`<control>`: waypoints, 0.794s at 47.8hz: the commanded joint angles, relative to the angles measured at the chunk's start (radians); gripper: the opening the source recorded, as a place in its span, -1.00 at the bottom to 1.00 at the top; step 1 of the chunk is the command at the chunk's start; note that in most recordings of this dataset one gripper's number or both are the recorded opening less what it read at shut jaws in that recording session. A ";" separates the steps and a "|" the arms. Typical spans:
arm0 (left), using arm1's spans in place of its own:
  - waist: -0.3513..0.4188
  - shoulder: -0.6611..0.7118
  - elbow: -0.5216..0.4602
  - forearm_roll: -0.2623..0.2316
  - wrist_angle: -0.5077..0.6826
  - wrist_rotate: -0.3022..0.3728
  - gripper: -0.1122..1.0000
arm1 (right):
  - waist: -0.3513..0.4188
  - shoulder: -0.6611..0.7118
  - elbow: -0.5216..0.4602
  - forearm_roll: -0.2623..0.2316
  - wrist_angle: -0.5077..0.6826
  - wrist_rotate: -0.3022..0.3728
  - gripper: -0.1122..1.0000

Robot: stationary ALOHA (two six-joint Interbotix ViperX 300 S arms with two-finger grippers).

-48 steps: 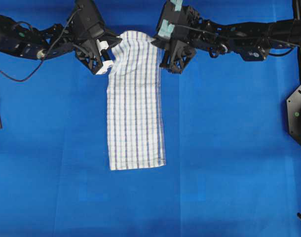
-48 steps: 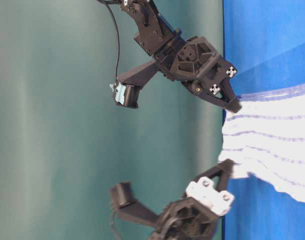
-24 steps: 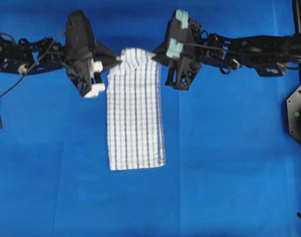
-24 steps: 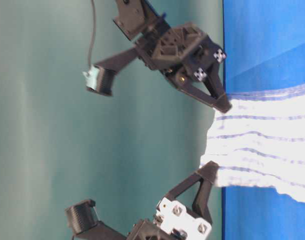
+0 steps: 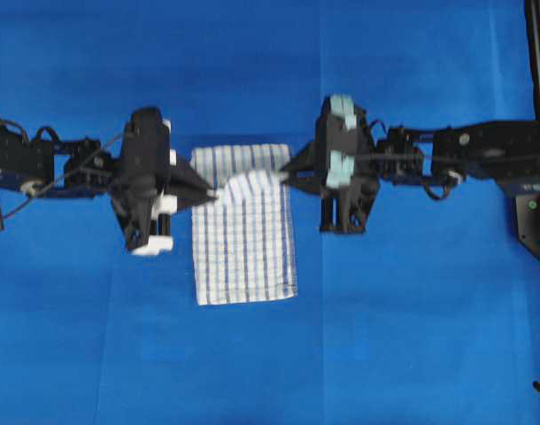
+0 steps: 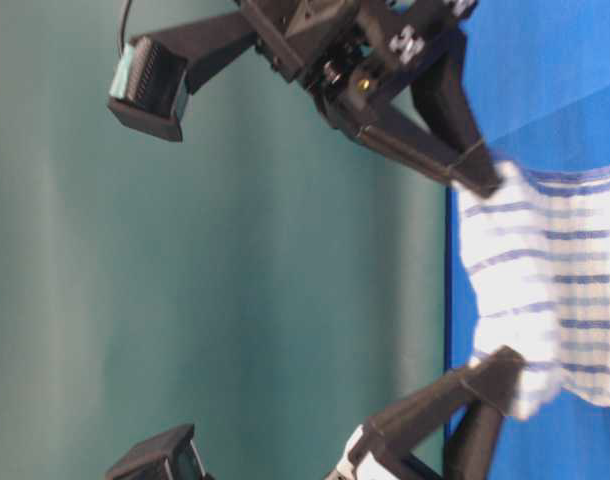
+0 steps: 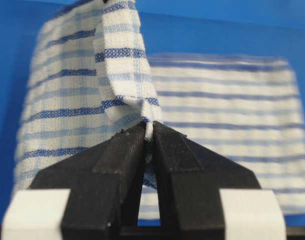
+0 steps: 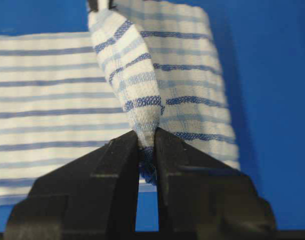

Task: Fold the blue towel.
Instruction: 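Fold the strip's top end down toward its bottom end with both grippers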

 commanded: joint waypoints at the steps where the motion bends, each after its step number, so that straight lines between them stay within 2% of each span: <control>1: -0.035 -0.015 -0.011 -0.003 -0.005 -0.020 -0.72 | 0.041 -0.025 -0.006 0.003 -0.005 0.012 -0.79; 14: -0.130 0.025 -0.021 -0.003 -0.012 -0.100 -0.72 | 0.158 -0.003 0.002 0.003 -0.020 0.064 -0.79; 38: -0.225 0.201 -0.095 -0.003 -0.028 -0.104 -0.72 | 0.262 0.150 -0.032 0.020 -0.067 0.132 -0.79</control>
